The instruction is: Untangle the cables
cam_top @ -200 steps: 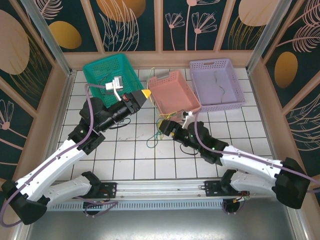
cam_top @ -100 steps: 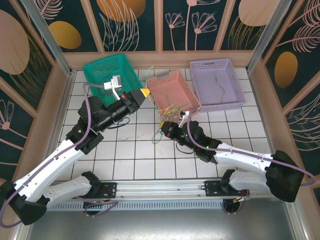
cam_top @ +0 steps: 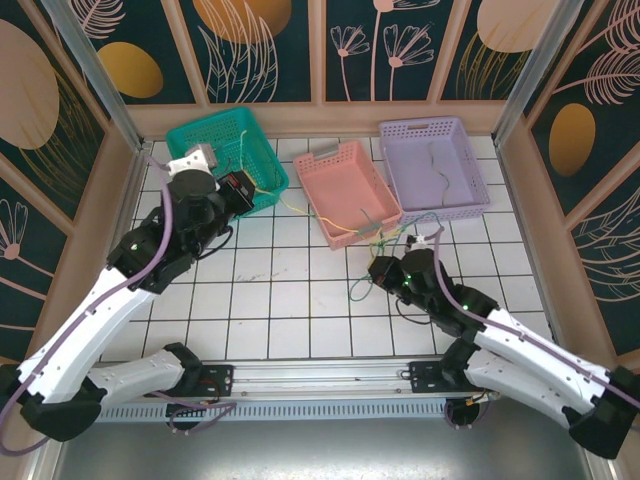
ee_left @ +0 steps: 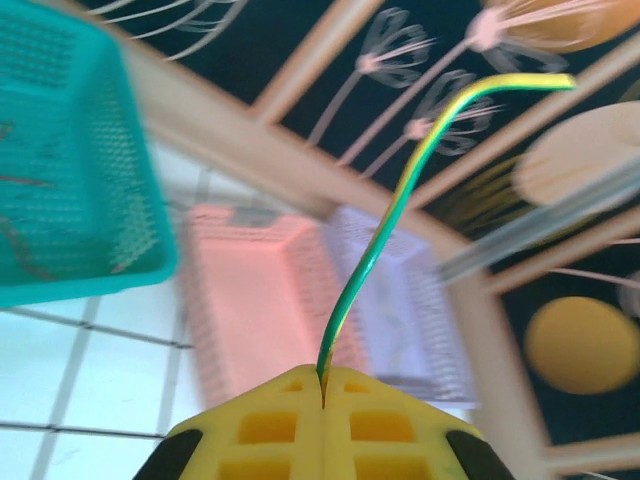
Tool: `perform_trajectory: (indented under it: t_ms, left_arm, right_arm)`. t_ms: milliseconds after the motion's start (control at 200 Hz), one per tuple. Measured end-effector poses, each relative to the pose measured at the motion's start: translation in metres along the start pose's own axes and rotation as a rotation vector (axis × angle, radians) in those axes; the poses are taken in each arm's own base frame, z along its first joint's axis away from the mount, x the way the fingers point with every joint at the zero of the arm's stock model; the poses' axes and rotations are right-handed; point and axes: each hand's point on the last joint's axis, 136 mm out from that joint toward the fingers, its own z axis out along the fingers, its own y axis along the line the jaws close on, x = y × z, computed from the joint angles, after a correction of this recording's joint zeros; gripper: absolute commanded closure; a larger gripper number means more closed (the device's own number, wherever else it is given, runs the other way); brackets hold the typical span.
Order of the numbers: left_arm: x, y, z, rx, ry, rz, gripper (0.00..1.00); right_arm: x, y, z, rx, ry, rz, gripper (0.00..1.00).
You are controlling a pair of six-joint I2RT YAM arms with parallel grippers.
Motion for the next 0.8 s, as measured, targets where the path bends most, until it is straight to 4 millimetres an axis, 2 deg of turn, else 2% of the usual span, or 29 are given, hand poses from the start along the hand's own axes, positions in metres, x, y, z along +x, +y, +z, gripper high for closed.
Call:
perform_trajectory:
  t_ms: [135,270,370,525,581,646,801]
  left_arm:
    - [0.017,0.06,0.021,-0.17,0.052,0.027,1.0]
    - [0.042,0.093,0.036,-0.225,0.133,0.024,1.0]
    - [0.072,0.112,0.048,-0.219,0.196,-0.008,1.0]
    - [0.126,0.158,0.053,-0.283,0.312,-0.074,1.0]
    - [0.137,0.166,0.052,-0.298,0.336,-0.084,1.0]
    - [0.139,0.168,0.051,-0.304,0.344,-0.08,1.0]
    - [0.14,0.17,0.053,-0.307,0.349,-0.046,1.0]
  right_arm:
    - [-0.007,-0.02,-0.002,0.054,0.023,0.057,1.0]
    - [-0.004,-0.04,0.006,0.125,0.085,0.096,1.0]
    - [0.004,-0.061,0.017,0.214,0.141,0.112,1.0]
    - [0.029,-0.103,0.032,0.41,0.26,0.125,1.0]
    - [0.036,-0.116,0.034,0.468,0.295,0.125,1.0]
    - [0.039,-0.123,0.035,0.503,0.315,0.117,1.0]
    - [0.023,-0.125,0.037,0.5,0.285,0.11,0.94]
